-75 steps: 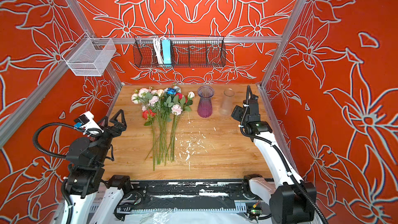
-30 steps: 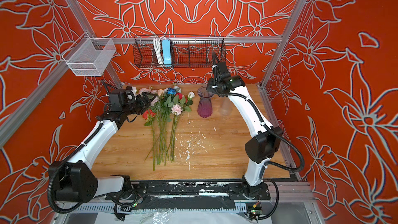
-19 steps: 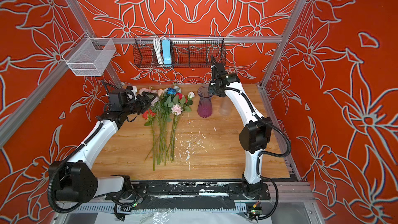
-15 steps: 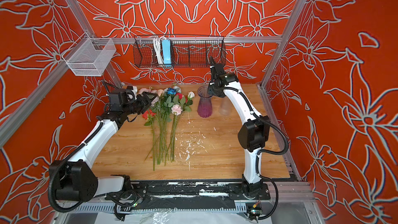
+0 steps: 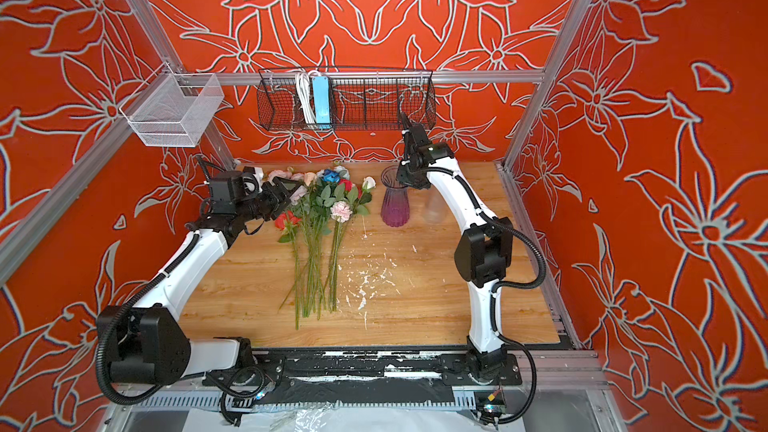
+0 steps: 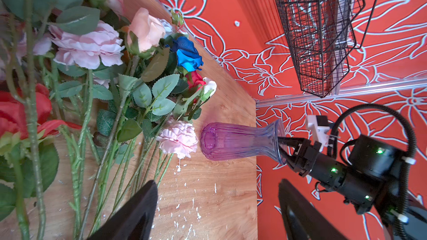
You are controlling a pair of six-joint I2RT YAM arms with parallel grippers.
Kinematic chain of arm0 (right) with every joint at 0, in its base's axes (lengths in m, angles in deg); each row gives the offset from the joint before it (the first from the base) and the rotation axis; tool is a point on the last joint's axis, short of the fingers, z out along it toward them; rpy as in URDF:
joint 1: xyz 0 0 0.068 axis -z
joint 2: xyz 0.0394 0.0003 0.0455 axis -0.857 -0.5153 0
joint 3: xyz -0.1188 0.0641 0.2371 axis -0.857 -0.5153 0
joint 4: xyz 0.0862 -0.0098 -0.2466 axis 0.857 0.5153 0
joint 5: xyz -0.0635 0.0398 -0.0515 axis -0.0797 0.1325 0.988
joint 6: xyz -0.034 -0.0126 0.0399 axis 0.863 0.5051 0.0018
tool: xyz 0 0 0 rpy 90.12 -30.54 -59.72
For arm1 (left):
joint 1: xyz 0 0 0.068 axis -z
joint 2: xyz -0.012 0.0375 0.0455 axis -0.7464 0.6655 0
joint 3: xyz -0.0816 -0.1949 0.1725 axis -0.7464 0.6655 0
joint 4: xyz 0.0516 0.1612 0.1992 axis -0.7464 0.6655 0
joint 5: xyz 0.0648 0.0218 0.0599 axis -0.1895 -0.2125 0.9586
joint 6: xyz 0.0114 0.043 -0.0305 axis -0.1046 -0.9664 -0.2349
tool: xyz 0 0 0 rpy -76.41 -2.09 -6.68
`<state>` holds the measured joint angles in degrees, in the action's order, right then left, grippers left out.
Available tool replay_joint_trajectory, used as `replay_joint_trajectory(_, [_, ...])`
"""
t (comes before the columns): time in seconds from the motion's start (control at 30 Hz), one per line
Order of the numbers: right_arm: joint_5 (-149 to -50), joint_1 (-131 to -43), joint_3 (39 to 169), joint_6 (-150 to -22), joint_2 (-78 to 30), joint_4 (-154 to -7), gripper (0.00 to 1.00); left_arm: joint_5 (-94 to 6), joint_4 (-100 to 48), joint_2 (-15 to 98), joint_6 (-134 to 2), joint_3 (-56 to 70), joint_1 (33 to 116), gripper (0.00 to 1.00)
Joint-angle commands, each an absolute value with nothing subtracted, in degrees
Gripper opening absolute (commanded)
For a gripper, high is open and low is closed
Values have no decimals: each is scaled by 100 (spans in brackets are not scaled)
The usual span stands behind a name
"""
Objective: Arrange the flowers into the vase
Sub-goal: 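Grasp the purple vase rim with the right gripper while the left hovers over the flowers, then grasp pink flower stems with the left gripper while the right tilts the vase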
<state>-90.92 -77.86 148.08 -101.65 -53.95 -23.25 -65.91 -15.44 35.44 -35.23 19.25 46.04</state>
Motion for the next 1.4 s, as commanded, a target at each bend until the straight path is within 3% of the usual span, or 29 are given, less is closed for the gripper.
replay_joint_trajectory(0.0, [-9199, -7745, 14613, -10350, -5158, -2392, 23, -6751, -1728, 3537, -3404, 2007, 4501, 82])
replay_joint_trajectory(0.23, [-9552, -7709, 14298, -10420, -4761, -2611, 0, -6807, -1771, 3522, -3359, 2017, 4403, 82])
replay_joint_trajectory(0.5, [-10203, -7806, 13875, -10451, -4089, -2778, 0, -6836, -1784, 3484, -3384, 2011, 4367, 82])
replay_joint_trajectory(0.83, [-10547, -8017, 13087, -10075, -3091, -1896, 0, -6922, -1708, 3423, -3484, 1942, 4481, 79])
replay_joint_trajectory(1.1, [-10499, -8008, 11546, -9905, -1803, -1617, 0, -6668, -844, 3734, -4235, 1409, 5479, 78])
replay_joint_trajectory(1.37, [-10665, -7990, 10734, -9586, -1429, -1816, 0, -6237, -98, 4121, -4989, 955, 6234, 77])
